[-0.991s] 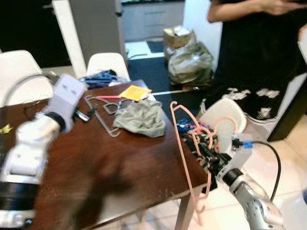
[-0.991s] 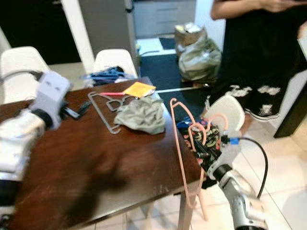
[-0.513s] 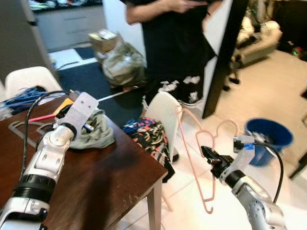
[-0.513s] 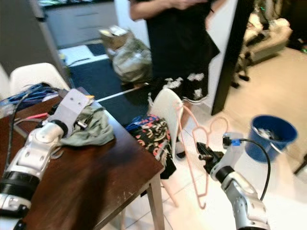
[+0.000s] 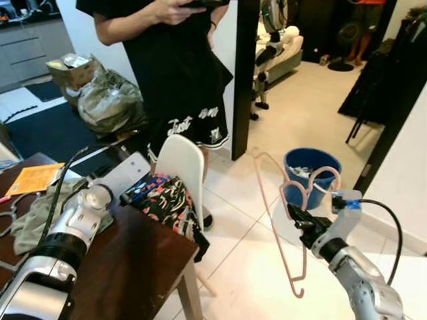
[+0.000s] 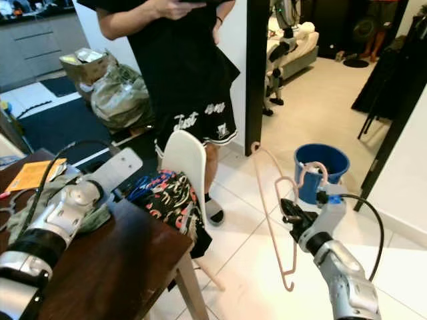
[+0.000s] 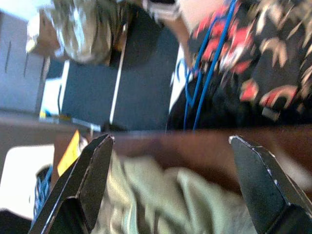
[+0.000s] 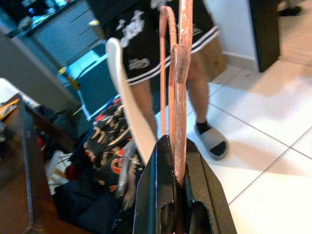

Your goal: Hang hanger

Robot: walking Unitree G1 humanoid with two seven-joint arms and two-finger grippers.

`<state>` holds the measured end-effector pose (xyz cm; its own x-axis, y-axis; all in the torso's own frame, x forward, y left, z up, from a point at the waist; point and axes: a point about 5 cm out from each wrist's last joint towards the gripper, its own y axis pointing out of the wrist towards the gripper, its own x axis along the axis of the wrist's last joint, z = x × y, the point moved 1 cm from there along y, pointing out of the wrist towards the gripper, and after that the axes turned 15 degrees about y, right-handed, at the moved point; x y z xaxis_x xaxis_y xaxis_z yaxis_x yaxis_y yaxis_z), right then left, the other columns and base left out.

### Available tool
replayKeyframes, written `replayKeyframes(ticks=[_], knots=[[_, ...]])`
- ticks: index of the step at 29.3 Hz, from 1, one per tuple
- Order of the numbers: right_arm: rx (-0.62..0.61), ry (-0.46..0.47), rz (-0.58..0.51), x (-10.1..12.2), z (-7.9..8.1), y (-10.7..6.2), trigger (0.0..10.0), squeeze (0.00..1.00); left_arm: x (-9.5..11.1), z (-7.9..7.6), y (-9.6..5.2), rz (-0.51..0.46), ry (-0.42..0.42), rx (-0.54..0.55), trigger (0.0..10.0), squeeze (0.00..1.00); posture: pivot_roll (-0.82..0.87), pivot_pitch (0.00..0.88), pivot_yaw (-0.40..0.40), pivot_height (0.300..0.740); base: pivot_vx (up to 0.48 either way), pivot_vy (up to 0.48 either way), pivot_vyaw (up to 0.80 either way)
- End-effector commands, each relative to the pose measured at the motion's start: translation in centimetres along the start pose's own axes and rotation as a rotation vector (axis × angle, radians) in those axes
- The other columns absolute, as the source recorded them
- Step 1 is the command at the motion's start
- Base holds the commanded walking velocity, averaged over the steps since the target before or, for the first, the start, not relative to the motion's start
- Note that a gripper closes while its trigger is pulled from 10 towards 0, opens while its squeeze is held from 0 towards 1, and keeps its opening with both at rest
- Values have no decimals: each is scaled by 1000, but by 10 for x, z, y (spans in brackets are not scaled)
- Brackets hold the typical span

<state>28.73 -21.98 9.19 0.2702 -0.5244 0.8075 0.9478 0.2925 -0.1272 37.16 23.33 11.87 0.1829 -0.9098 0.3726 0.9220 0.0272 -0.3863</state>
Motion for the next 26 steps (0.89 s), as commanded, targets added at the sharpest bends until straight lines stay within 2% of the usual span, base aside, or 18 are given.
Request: replayKeyframes(ticks=[1, 2, 3, 5, 7, 8, 9, 10, 14, 15, 16, 17, 19, 26], knots=[[1, -9, -7, -1, 3, 0, 10000, 0, -31, 11, -2, 184, 50, 36, 10000, 0, -92, 0, 70, 731, 0, 0, 0], [1, -9, -7, -1, 3, 0, 10000, 0, -31, 11, -2, 184, 50, 36, 10000, 0, -92, 0, 70, 731, 0, 0, 0], [-4, -6, -13, 0, 2, -1, 10000, 0, -46, 12, -5, 261, 15, 39, 10000, 0, -98, 0, 74, 731, 0, 0, 0], [-4, -6, -13, 0, 2, -1, 10000, 0, -46, 12, -5, 261, 15, 39, 10000, 0, -98, 0, 74, 731, 0, 0, 0], [-8, -4, -17, 0, 2, -2, 10000, 0, -55, 9, -7, 296, -49, 16, 10000, 0, -98, 0, 74, 731, 0, 0, 0], [-8, -4, -17, 0, 2, -2, 10000, 0, -55, 9, -7, 296, -49, 16, 10000, 0, -98, 0, 74, 731, 0, 0, 0], [-9, -2, -18, 0, 1, -2, 10000, 0, -59, 1, -8, 303, -113, -33, 10000, 0, -101, 0, 77, 731, 0, 0, 0], [-11, -1, -19, 0, 1, -3, 10000, 0, -60, -15, -7, 296, -218, -133, 10000, 0, -101, 0, 77, 731, 0, 0, 0], [-12, -1, -20, 0, 1, -3, 10000, 0, -59, -25, -7, 283, -271, -191, 10000, 0, -101, 0, 77, 731, 0, 0, 0], [-13, -2, -19, 0, 1, -3, 10000, 0, -59, -39, -8, 279, -288, -259, 10000, 0, -103, 0, 76, 731, 0, 0, 0], [-14, -2, -19, 0, 1, -3, 10000, 0, -59, -49, -8, 279, -306, -285, 0, 0, -103, 0, 76, 731, 0, 0, 0], [-15, -2, -18, 0, 1, -3, 10000, 0, -59, -55, -8, 284, -319, -300, 0, 0, -103, 0, 76, 731, 0, 0, 0], [-15, -2, -18, 0, 1, -3, 10000, 0, -60, -58, -8, 288, -327, -306, 0, 0, -103, 0, 76, 731, 0, 0, 0], [-17, -3, -17, 0, 1, -2, 10000, 0, -58, -56, -7, 279, -374, -302, 0, 0, -103, 0, 76, 731, 0, 0, 0]])
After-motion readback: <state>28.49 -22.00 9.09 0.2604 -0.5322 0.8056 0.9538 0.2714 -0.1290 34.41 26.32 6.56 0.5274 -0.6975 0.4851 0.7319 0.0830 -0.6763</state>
